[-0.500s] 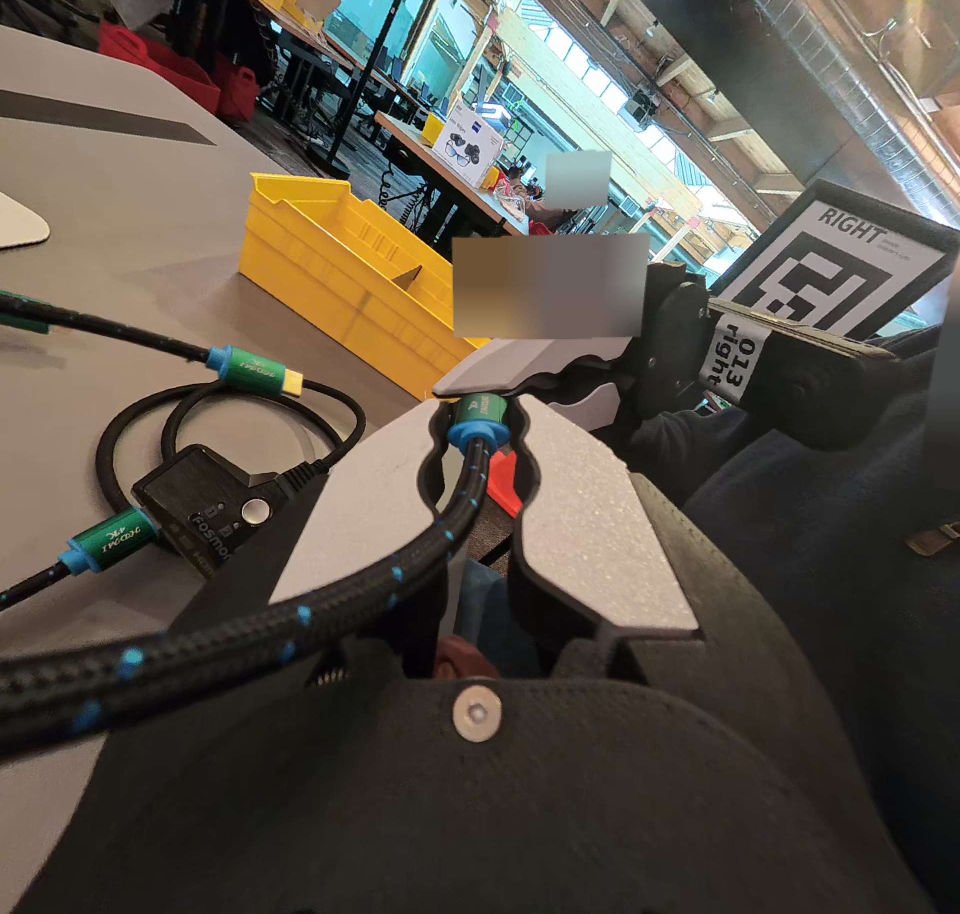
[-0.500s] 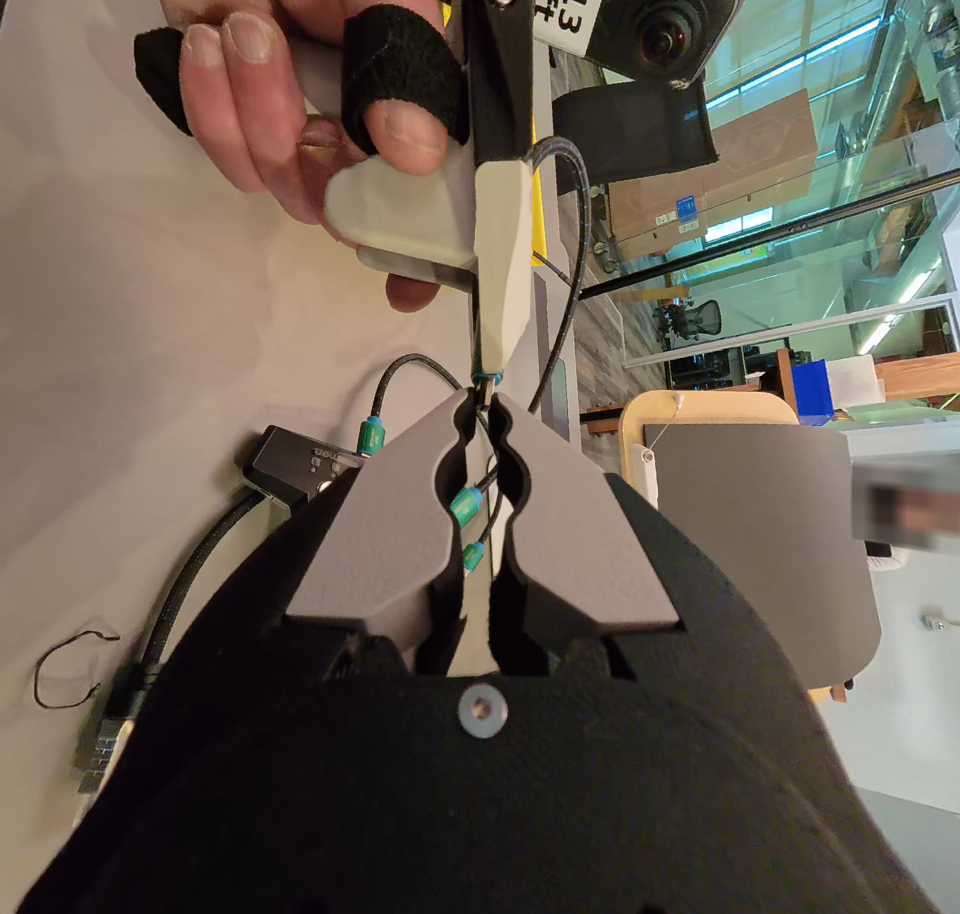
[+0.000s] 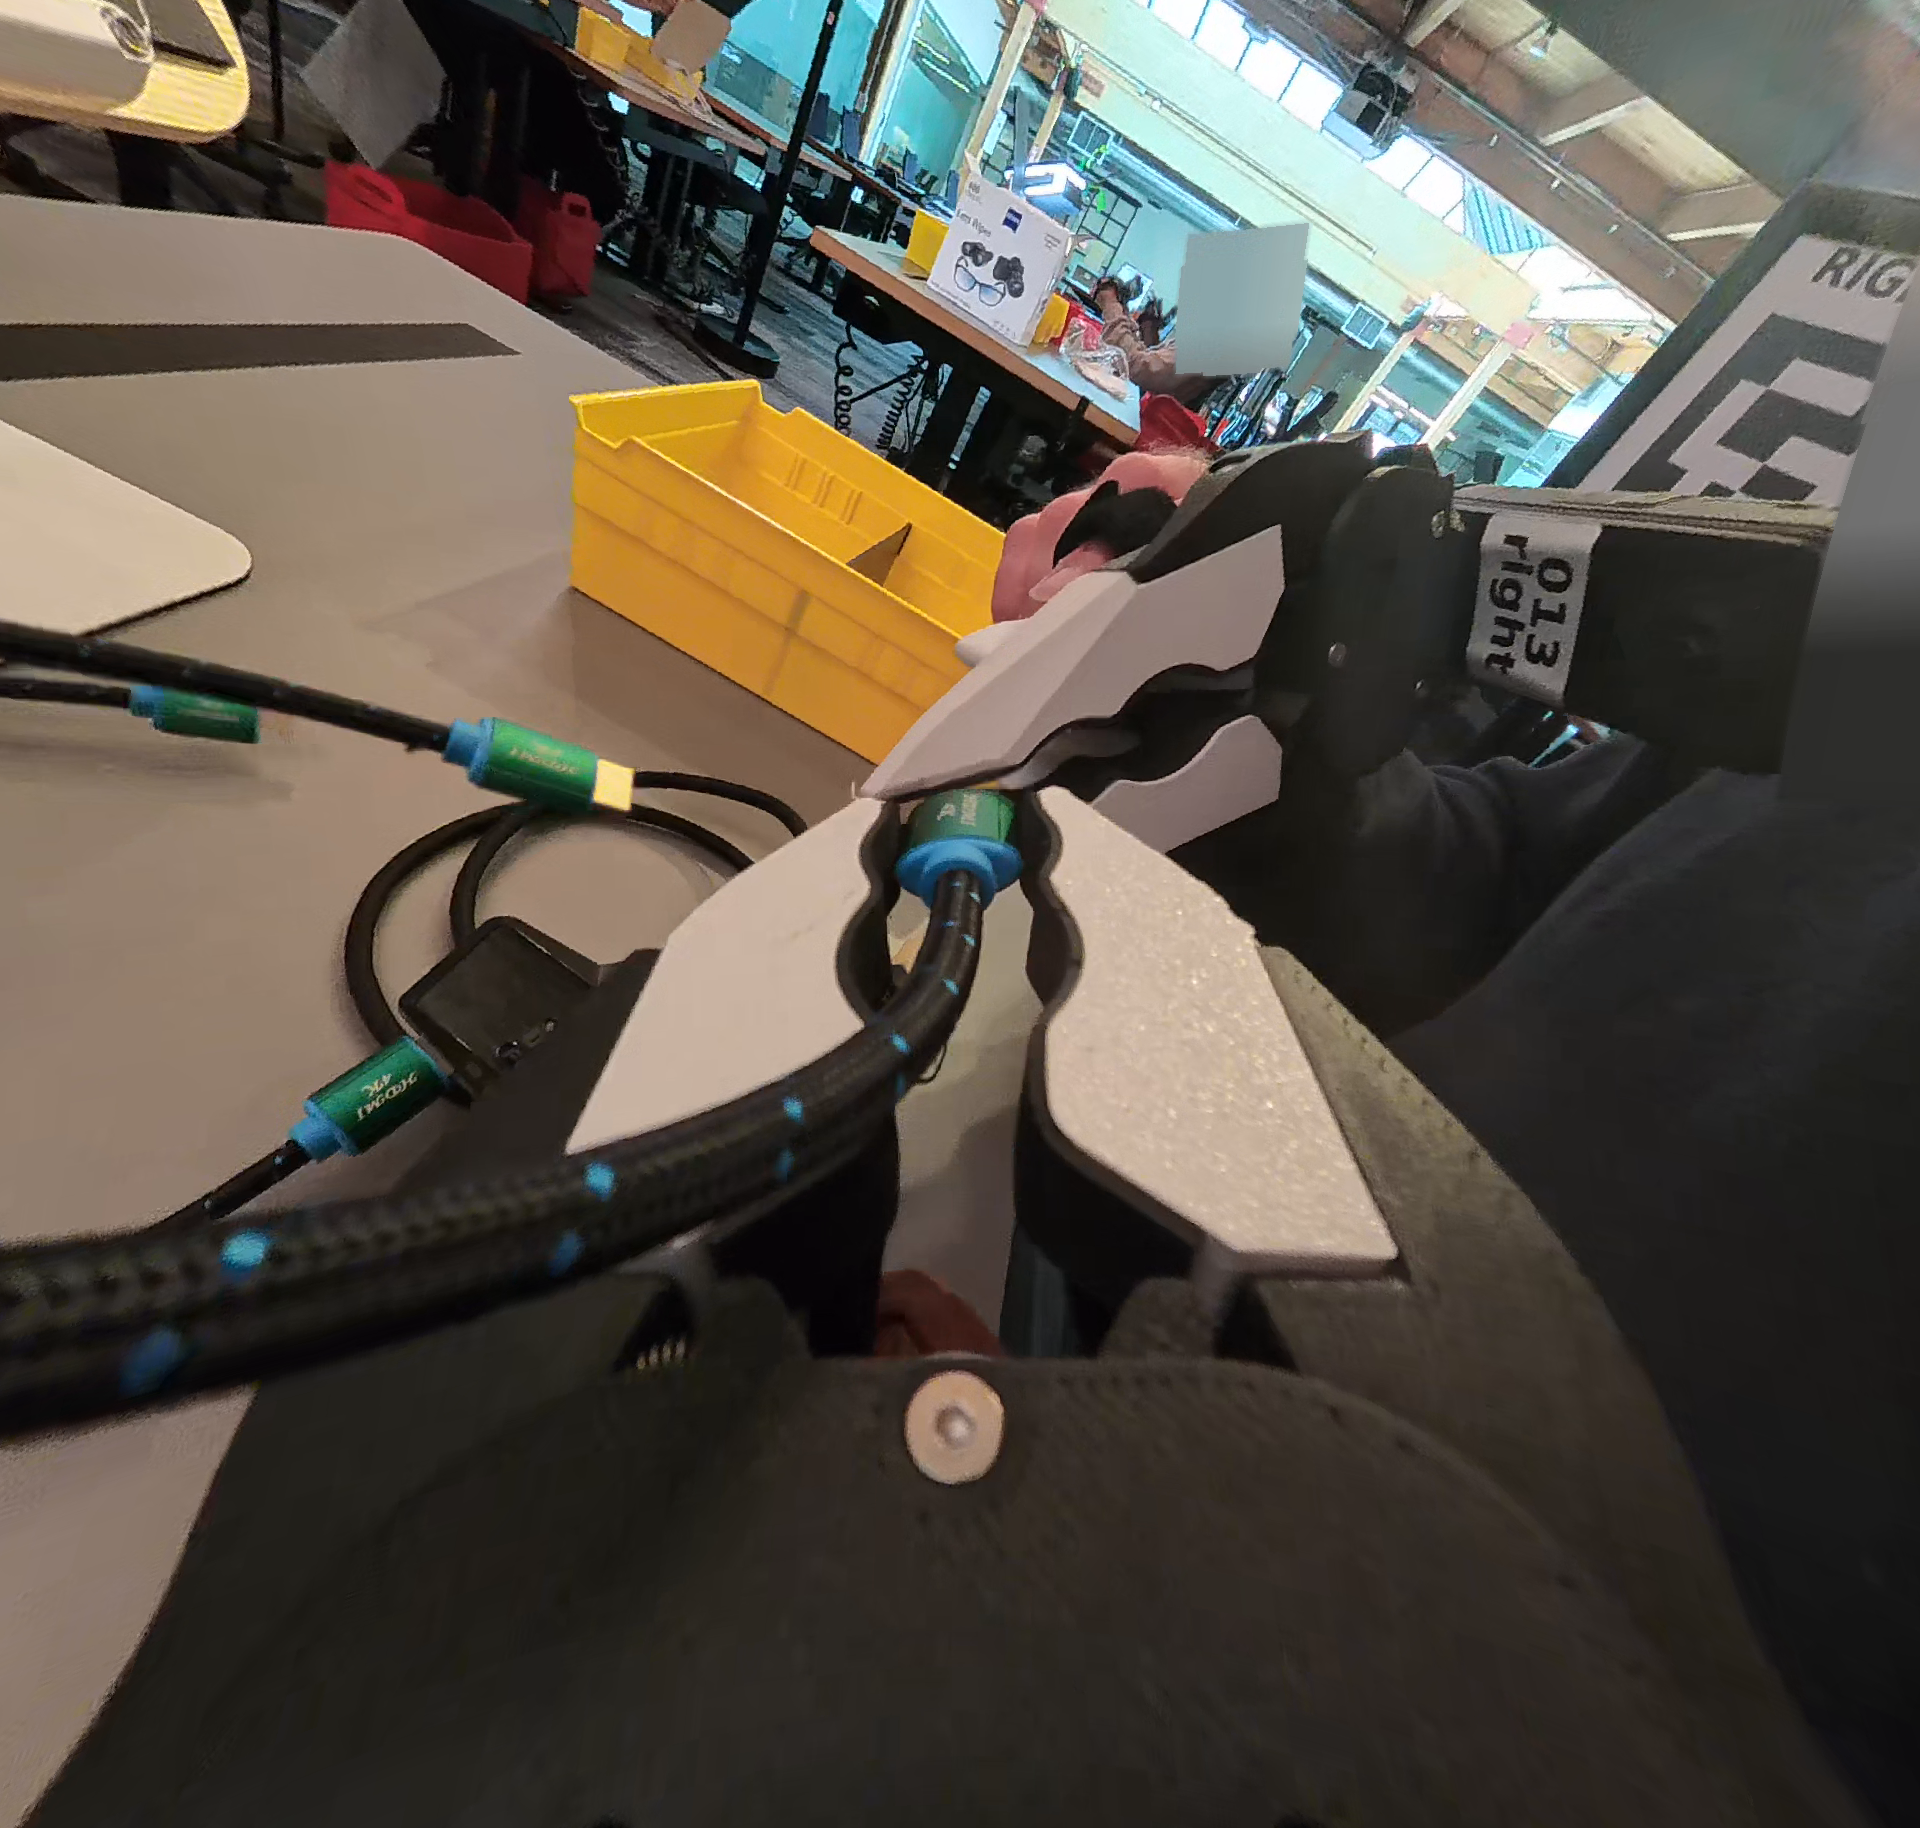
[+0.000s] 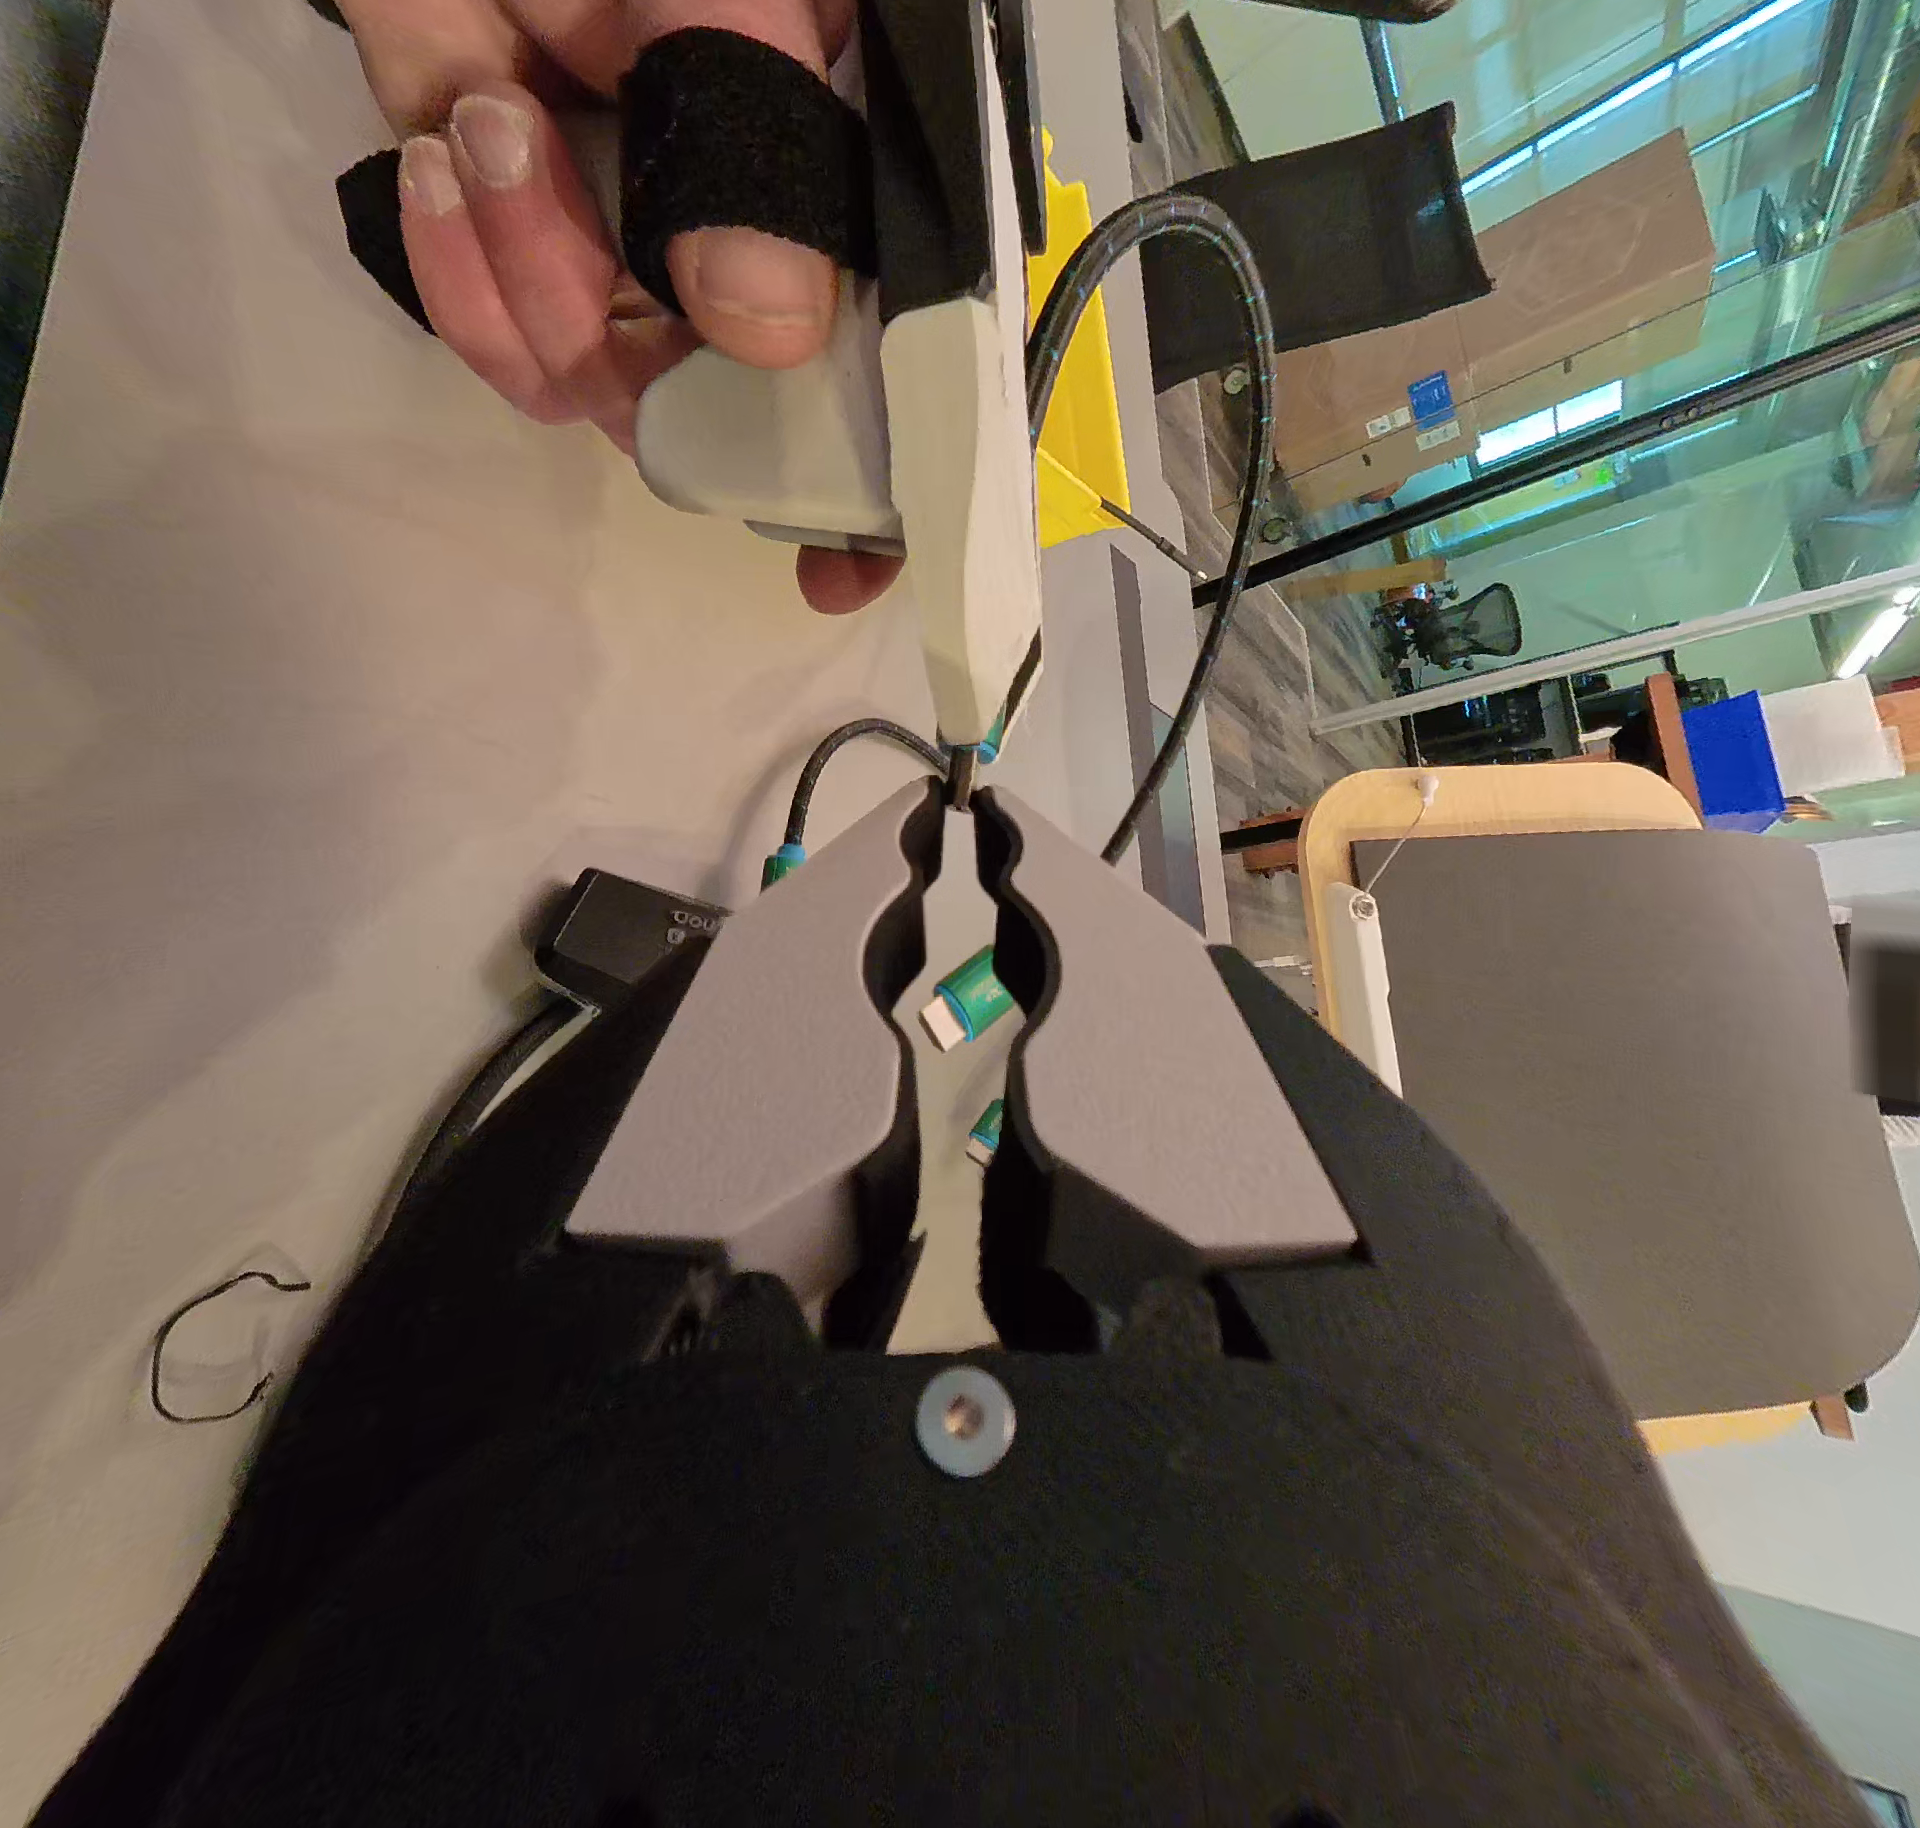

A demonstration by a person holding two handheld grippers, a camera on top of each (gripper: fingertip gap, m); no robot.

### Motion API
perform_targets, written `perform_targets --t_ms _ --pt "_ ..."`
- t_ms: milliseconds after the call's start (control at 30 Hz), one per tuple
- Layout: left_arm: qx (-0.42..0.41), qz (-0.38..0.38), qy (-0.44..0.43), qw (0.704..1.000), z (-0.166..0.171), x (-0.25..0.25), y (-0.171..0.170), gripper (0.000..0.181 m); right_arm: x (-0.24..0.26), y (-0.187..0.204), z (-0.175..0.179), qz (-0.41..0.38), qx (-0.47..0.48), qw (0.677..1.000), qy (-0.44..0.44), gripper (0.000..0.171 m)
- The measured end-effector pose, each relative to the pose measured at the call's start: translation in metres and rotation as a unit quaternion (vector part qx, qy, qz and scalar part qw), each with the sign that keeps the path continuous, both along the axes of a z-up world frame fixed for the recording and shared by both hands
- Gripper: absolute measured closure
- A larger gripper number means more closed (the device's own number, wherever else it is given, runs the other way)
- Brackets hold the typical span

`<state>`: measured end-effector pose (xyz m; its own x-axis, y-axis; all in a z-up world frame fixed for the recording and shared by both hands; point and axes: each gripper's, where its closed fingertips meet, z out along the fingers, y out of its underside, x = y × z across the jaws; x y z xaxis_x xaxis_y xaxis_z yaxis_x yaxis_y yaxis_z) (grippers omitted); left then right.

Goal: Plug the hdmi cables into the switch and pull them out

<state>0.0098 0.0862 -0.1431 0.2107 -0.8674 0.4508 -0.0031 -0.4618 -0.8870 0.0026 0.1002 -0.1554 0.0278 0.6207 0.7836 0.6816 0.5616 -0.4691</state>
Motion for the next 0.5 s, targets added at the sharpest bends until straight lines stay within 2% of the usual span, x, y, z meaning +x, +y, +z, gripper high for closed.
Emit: perform_targets --t_ms 67,167,300,367,500 --pt "-0.002 0.002 -0.005 1.000 0.001 -0.001 0.001 0.161 0.000 -0.001 0.002 0.002 -0.010 1.000 0.012 0.159" --pt "0.010 0.009 0.002 1.000 0.000 -0.001 0.002 0.161 0.001 -0.003 0.002 0.007 -0.052 0.998 0.032 0.157" --pt "0.058 0.021 0.030 0.998 -0.002 0.000 0.001 0.161 0.004 -0.006 -0.004 0.001 -0.186 0.979 0.086 0.157" --pt "0.083 0.027 0.039 0.995 -0.002 0.000 0.001 0.160 0.006 -0.009 -0.006 -0.006 -0.297 0.946 0.131 0.159" --pt "0.145 0.048 0.055 0.987 -0.001 0.000 0.003 0.160 0.004 -0.021 -0.008 0.012 -0.481 0.852 0.208 0.160"
